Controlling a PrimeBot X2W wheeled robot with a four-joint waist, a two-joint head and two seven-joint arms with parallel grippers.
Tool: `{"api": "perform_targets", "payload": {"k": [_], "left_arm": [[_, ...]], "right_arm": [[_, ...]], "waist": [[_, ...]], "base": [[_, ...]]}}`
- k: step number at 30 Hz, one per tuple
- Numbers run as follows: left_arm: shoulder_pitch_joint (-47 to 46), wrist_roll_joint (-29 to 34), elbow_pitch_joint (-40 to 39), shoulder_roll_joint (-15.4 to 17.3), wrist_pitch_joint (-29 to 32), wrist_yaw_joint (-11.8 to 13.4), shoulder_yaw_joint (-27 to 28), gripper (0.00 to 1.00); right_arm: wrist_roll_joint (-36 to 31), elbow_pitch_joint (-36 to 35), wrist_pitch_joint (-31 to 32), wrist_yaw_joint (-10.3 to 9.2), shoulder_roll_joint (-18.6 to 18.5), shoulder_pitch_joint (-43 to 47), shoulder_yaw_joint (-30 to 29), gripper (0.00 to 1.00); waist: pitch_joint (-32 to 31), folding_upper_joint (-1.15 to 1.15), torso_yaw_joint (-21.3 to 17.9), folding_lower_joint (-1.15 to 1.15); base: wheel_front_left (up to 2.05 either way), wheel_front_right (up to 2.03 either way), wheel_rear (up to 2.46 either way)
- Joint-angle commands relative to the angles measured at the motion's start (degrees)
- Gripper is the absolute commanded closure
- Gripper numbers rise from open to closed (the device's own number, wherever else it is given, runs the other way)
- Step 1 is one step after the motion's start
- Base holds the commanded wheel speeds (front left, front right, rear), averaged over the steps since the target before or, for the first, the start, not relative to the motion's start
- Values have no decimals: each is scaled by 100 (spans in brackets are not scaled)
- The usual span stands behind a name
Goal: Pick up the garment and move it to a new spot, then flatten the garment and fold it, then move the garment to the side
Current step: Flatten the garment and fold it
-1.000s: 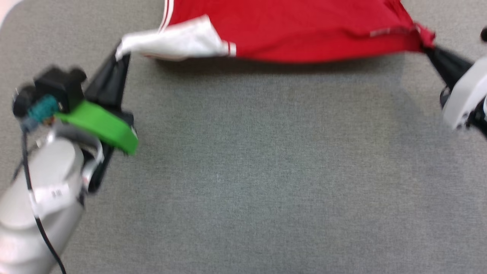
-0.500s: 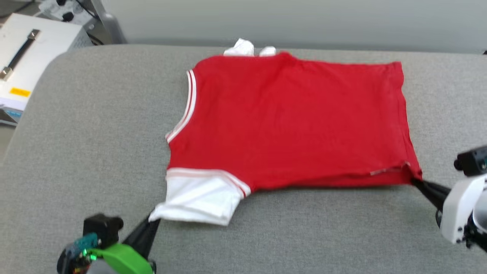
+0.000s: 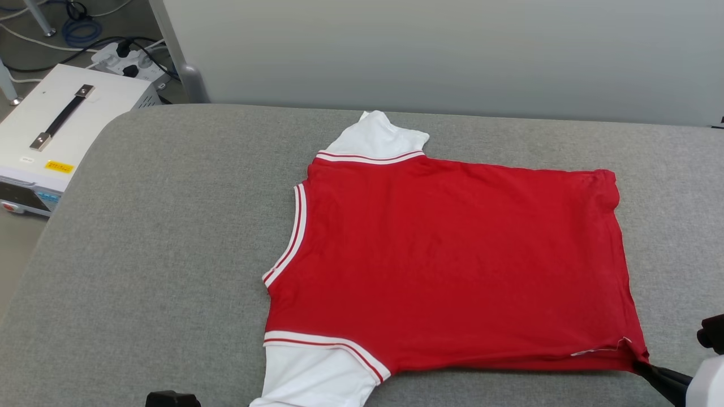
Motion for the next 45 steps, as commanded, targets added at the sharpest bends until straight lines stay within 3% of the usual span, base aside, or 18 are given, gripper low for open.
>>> {"api": "perform_targets", "payload": {"k": [1, 8, 15, 22, 26, 34, 45], "left_arm": [[66, -9, -5, 37, -27, -15, 16, 100], [-493, 384, 54, 54, -103, -258, -12, 100], [-1899, 832, 409, -52, 240, -713, -10, 100], [-3261, 839, 1337, -260, 501, -1296, 111, 100], [-3883, 906, 1940, -400, 596, -1489, 9, 100], [-4720, 893, 3115, -643, 603, -1614, -369, 100], [-5200, 508, 4041, -846, 369, -1621, -1269, 100]], "right_arm": [[34, -38, -27, -2, -55, 117, -85, 100], [45, -217, -56, -2, 28, 233, -502, 100], [-115, -355, 90, -2, 132, -33, -964, 100], [-304, -360, 304, -2, 449, -549, -1303, 100], [-408, -267, 395, -2, 607, -803, -1407, 100], [-607, 100, 322, -2, 920, -1311, -1602, 100], [-968, 848, 429, -2, 1313, -1859, -1332, 100]], "waist": [[-1, 0, -8, 1], [60, 0, -15, 1], [416, 0, -123, 1], [944, 0, -381, 1], [1228, 0, -479, 1], [1624, 0, -577, 1], [1810, 0, -519, 1]], "base": [[0, 0, 0], [0, 0, 0], [0, 0, 0], [0, 0, 0], [0, 0, 0], [0, 0, 0], [0, 0, 0]]}}
